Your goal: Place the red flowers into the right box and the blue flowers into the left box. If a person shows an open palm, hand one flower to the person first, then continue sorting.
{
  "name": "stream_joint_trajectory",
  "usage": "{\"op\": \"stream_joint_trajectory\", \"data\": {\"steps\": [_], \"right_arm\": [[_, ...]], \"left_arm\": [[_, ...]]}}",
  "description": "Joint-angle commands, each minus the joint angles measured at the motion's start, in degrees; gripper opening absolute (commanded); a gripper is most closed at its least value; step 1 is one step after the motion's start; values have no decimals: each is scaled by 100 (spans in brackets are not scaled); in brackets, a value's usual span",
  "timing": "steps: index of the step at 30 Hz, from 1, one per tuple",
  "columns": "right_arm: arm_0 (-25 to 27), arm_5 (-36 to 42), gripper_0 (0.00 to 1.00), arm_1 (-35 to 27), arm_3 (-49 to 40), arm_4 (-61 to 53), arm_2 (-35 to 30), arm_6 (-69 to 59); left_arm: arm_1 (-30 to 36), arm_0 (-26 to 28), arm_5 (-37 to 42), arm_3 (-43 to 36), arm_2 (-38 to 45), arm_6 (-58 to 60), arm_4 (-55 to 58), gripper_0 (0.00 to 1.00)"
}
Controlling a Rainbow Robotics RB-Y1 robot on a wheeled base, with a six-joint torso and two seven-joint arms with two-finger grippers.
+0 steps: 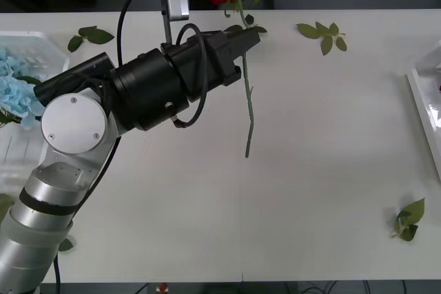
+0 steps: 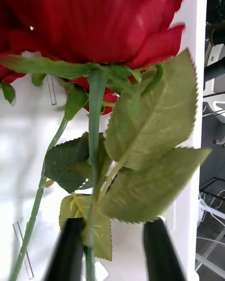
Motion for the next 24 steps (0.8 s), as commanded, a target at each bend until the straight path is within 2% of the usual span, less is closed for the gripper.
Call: {"op": "stream_joint_trajectory", "data": {"steps": [1,6,9,10,14,23,24], "right_arm": [[-39,86,100,-165,-280,12,17,44],[-21,657,100,-350,-974,-252,-193,448],[49,1184,100,-367,-1537,-911,-844,1300],[111,1448,100,-341,-1818,-1351,-1222,1775],[225,2063,100,-200,-2372,-2397,-1899,2592],[322,2705,100,169,-3145,-4559,-2602,4350],[339,2705,100,239,-3154,-5095,-2672,4570]], "left_arm": [[-155,-220,-46,-81,-55,-280,32,0],[-146,-220,-46,-81,-46,-288,32,0],[-155,-211,-46,-81,-55,-271,32,0],[-146,-211,-46,-81,-55,-271,32,0],[-146,-211,-37,-81,-55,-271,41,0],[-164,-211,-46,-81,-55,-288,32,0],[-164,-211,-46,-81,-55,-288,32,0]]}}
